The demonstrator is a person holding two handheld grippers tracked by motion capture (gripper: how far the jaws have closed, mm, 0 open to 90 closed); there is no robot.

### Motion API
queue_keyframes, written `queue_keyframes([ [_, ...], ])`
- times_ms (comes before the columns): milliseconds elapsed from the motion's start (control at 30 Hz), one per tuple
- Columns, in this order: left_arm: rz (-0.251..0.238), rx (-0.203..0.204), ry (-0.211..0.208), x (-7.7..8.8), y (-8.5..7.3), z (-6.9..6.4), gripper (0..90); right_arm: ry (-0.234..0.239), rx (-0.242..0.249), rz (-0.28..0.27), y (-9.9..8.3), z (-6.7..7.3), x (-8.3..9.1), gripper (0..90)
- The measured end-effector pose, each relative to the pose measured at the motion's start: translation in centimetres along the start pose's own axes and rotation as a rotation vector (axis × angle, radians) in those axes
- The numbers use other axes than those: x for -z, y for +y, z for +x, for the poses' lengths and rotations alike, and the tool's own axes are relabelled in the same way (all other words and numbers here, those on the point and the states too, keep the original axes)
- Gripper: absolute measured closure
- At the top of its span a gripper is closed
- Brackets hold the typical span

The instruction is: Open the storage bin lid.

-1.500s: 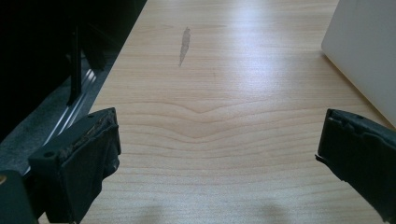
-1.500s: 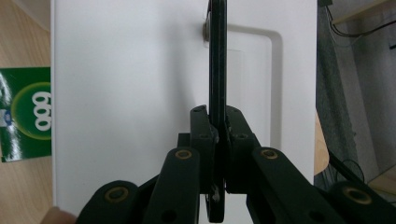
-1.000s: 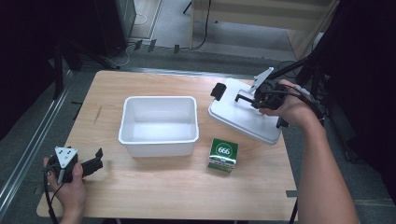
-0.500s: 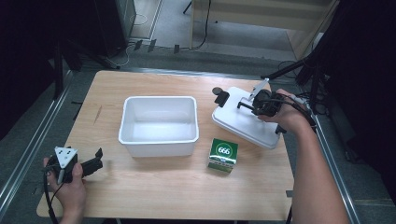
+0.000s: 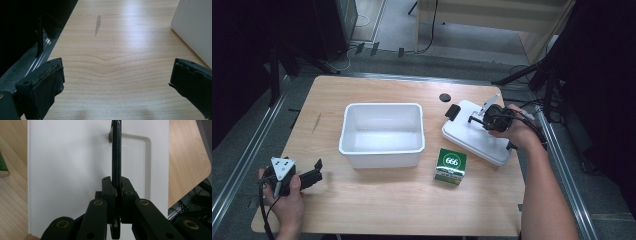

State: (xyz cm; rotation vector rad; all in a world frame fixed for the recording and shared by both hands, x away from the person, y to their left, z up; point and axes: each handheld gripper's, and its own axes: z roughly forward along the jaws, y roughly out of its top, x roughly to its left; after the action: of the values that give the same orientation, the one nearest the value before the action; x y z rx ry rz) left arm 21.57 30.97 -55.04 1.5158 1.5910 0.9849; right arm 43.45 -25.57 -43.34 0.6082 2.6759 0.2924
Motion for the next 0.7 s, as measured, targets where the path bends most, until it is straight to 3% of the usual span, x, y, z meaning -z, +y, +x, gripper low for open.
queue_keyframes([
  [400, 0.0, -0.004, 0.002, 0.0, 0.0, 0.0, 0.0, 0.016, -0.026, 0.001, -1.6, 0.6, -2.0, 84.7],
  [533, 0.0, -0.003, 0.002, 0.0, 0.0, 0.0, 0.0, 0.006, -0.029, 0.009, -1.6, 0.9, -2.6, 84.7],
  [700, 0.001, -0.009, 0.005, 0.0, 0.0, -0.1, 0.0, -0.026, -0.05, -0.023, -1.8, 1.2, -3.0, 84.6],
])
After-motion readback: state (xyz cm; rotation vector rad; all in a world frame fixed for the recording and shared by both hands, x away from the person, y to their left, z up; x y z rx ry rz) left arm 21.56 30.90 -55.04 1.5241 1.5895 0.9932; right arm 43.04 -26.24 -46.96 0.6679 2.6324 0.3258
